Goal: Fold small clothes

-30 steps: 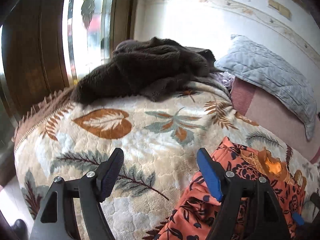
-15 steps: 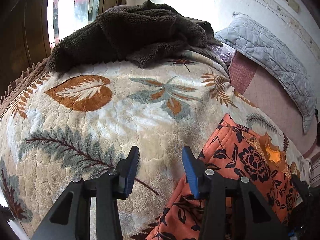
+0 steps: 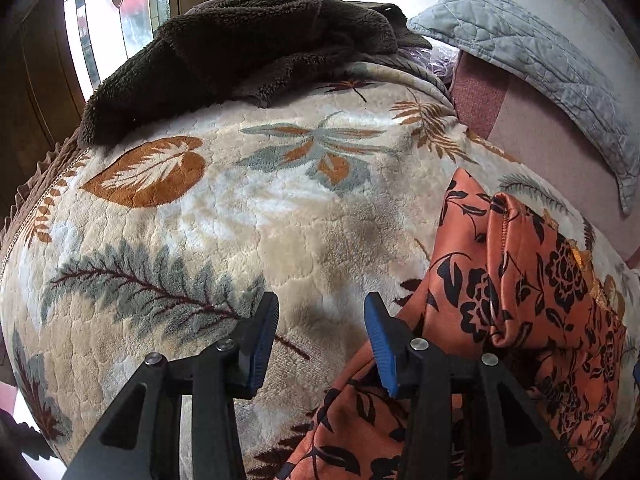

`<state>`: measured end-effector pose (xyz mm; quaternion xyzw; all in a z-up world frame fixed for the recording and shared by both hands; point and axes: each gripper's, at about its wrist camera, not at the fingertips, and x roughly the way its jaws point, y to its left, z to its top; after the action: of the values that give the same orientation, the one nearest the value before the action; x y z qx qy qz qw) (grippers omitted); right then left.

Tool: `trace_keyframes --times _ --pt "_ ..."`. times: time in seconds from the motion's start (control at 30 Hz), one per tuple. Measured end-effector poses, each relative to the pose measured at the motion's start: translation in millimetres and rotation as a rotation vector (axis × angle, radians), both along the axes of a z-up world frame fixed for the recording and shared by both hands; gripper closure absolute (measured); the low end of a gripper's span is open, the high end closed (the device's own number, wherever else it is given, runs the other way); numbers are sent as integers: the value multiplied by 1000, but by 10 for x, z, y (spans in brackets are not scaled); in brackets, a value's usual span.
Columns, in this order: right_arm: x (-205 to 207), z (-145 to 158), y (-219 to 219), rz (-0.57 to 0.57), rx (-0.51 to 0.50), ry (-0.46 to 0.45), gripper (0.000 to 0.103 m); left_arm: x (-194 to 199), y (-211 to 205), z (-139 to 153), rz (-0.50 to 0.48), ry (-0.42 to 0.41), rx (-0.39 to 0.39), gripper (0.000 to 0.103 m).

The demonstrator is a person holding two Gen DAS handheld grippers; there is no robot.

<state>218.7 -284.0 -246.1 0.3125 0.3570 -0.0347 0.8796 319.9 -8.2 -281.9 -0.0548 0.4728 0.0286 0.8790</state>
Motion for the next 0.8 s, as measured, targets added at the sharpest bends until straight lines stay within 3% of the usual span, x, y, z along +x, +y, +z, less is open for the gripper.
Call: trace_keyframes --times 0.1,0.23,0.4,0.5,0.53,0.6,0.63,0.67,0.8 --pt "358 83 679 299 -249 58 26 62 -10 -149 12 72 81 57" --pt "626 -63 1252 569 -458 90 26 103 108 -180 28 89 45 57" --pt "863 -388 1570 764 -626 125 26 127 104 -199 16 94 69 57" --pt "1003 -591 1582 782 -674 117 26 151 67 -207 4 96 84 57" --pt "1085 -626 1551 751 -661 110 28 158 53 -210 0 97 92 57" --pt "1170 -599 1425 660 -567 99 56 162 38 -208 -2 96 96 57" --pt "1200 -570 1349 616 -521 95 80 164 39 -206 -1 96 94 57" --pt "1209 -531 1243 572 -460 85 89 162 40 -201 1 95 90 57" --pt "1058 -291 682 357 -205 -8 97 136 25 -138 -2 65 59 57"
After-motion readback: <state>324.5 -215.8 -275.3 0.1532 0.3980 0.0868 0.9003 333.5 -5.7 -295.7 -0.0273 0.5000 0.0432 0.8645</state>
